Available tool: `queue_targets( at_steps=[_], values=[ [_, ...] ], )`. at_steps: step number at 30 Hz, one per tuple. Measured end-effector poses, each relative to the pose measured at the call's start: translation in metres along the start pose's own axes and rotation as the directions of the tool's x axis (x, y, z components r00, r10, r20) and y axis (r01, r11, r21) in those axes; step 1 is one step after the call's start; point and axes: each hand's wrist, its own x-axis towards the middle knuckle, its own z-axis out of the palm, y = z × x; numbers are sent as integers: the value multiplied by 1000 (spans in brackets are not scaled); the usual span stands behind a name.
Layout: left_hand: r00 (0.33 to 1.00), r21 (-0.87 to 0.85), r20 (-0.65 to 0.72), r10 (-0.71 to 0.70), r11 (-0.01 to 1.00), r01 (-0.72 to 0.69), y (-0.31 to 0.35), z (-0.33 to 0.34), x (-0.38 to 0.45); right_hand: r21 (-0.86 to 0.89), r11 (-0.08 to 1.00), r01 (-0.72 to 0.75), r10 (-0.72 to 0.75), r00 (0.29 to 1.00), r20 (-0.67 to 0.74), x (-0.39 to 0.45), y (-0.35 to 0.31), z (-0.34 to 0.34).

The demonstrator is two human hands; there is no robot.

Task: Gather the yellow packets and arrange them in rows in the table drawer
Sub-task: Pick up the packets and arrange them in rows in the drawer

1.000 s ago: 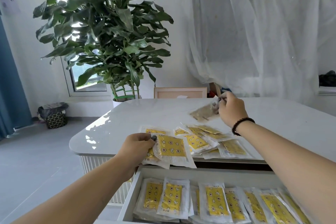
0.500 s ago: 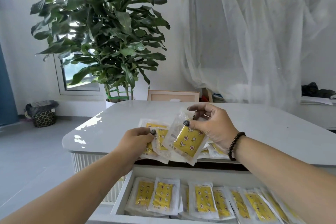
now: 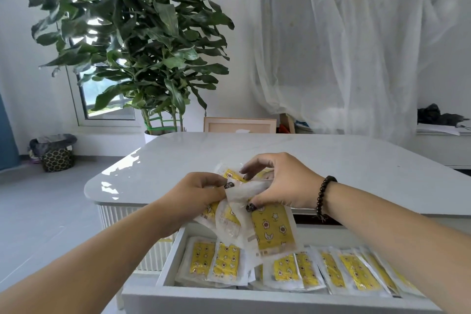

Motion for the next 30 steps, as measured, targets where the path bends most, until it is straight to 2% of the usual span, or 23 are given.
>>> queue_targets(
  at_steps=[9,12,15,19,20,23,26,28,29,30],
  values=[
    [995,227,19,97,969,-98,-5,5,3,-69,993,-97,98,995,-1,1,8,22],
    [994,262,29,104,959,-107,-4,7,2,-33,990,-134,134,991,7,2,13,22],
    [990,254,44,132,957,-139,-2,6,3,79,979,-187,187,982,14,-1,20,16],
    [992,119,38,124,985,-128,1,-6,4,296,929,-223,247,968,-46,-1,23,8],
    [990,95,60,128,986,-134,-1,-10,4,409,882,-233,278,959,-53,0,23,7],
    [984,123,112,140,981,-153,-9,-17,5,716,657,-239,379,925,-39,2,20,4],
    [979,151,167,118,978,-143,-10,-11,4,826,516,-226,467,883,-50,2,19,5],
    [984,172,148,95,978,-120,-7,-3,3,834,508,-215,489,869,-73,0,20,9],
    [986,198,138,99,972,-125,-7,1,4,809,550,-208,484,869,-105,-2,20,12],
    [986,238,119,114,961,-139,-7,5,4,740,642,-201,465,869,-168,-3,22,14]
  ],
)
